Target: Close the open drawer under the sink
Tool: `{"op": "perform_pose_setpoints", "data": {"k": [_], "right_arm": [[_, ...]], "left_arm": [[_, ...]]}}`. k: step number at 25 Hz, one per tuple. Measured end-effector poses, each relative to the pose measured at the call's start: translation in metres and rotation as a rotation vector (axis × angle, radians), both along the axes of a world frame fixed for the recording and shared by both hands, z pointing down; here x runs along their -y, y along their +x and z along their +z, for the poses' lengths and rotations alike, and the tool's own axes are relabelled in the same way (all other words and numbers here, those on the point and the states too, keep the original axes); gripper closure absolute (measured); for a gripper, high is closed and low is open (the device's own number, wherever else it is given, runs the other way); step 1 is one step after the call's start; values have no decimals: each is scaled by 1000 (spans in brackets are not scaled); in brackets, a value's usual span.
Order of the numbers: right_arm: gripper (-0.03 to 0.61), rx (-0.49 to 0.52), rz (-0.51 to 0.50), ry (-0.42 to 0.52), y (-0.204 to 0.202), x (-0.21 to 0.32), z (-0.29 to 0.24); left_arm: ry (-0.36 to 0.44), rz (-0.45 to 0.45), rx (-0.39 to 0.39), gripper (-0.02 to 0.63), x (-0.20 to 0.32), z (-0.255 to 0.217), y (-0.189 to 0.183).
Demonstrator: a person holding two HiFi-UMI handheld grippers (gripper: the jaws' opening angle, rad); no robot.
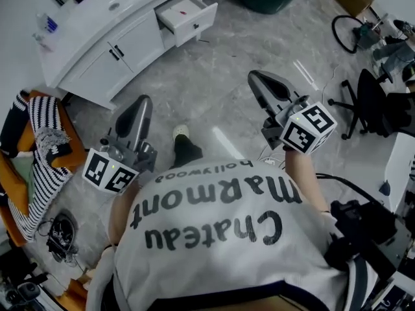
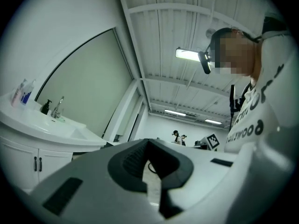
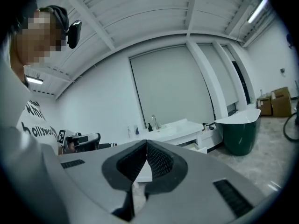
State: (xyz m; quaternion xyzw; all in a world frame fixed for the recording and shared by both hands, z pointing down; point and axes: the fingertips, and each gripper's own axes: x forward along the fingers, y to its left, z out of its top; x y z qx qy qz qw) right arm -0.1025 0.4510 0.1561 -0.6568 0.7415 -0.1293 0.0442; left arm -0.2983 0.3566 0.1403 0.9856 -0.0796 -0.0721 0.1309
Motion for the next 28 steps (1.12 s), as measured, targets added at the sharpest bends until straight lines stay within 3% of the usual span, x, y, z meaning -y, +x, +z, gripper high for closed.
{"op": "perform_pose_setpoints", "data": {"k": [6, 14, 28], "right_arm": [[567, -59, 24, -25, 10, 72, -10], [568, -63, 95, -26, 36, 155, -10], [567, -3, 193, -57, 60, 219, 12]], "left_arm": [[6, 79, 39, 605, 78, -3, 21], [10, 153, 84, 604, 170, 2, 42], [-13, 233, 77, 604, 248, 4, 67]]}}
